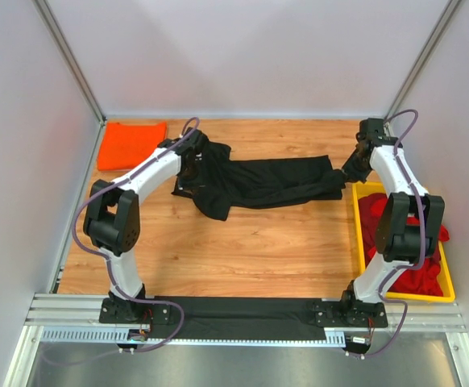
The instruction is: Fold and stack the t-shirts
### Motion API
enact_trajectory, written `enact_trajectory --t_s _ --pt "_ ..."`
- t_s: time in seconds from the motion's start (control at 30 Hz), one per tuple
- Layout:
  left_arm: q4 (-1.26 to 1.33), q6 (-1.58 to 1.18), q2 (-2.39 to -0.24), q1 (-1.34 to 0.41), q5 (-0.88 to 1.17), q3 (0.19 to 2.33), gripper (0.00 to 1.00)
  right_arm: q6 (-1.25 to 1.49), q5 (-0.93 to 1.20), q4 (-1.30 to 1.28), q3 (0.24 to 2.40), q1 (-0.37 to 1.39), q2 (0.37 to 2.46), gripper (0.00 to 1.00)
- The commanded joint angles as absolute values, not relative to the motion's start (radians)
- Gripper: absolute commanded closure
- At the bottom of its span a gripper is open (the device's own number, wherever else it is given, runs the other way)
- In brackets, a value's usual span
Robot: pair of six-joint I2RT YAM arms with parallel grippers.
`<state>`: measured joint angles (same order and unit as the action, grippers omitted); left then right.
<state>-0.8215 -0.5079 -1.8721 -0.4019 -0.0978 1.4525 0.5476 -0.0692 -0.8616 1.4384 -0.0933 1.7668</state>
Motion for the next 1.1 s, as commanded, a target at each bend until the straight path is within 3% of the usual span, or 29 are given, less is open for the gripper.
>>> enact_trajectory --t_s 0.0,0.3,0.43,0.53,0.63,0.77,0.9,1.07 --pt "-0.976 -0.535 -1.776 -0.465 -0.196 1.54 1.0 0.525 -0.077 -0.864 1.436 -0.098 1.712 1.0" --pt "-0.976 -0.454 -2.037 -0.471 -0.115 1.733 1.0 0.515 -0.069 -0.867 1.445 -0.114 1.733 1.0" --pt "-0.933 -0.365 -2.132 -0.471 -0.054 1.851 0.94 0.518 -0.057 -0.859 1.447 -0.114 1.741 1.0" --pt "-0.902 -0.304 -2.167 -0.471 0.041 1.919 0.86 0.515 -0.06 -0.859 1.447 -0.115 1.743 1.0" --pt "-0.956 -0.272 -2.165 -0.471 0.042 1.97 0.68 0.508 -0.071 -0.868 1.454 -0.115 1.743 1.0" --pt "-0.95 -0.262 -2.022 -0.466 -0.069 1.855 0.59 0.505 -0.074 -0.871 1.459 -0.117 1.73 1.0" --pt "-0.832 -0.268 -1.898 -0.433 -0.026 1.61 0.58 0.503 -0.064 -0.874 1.466 -0.117 1.73 1.0" --pt "-0.766 -0.302 -1.85 -0.399 -0.018 1.455 0.6 0.5 -0.064 -0.881 1.471 -0.117 1.724 1.0"
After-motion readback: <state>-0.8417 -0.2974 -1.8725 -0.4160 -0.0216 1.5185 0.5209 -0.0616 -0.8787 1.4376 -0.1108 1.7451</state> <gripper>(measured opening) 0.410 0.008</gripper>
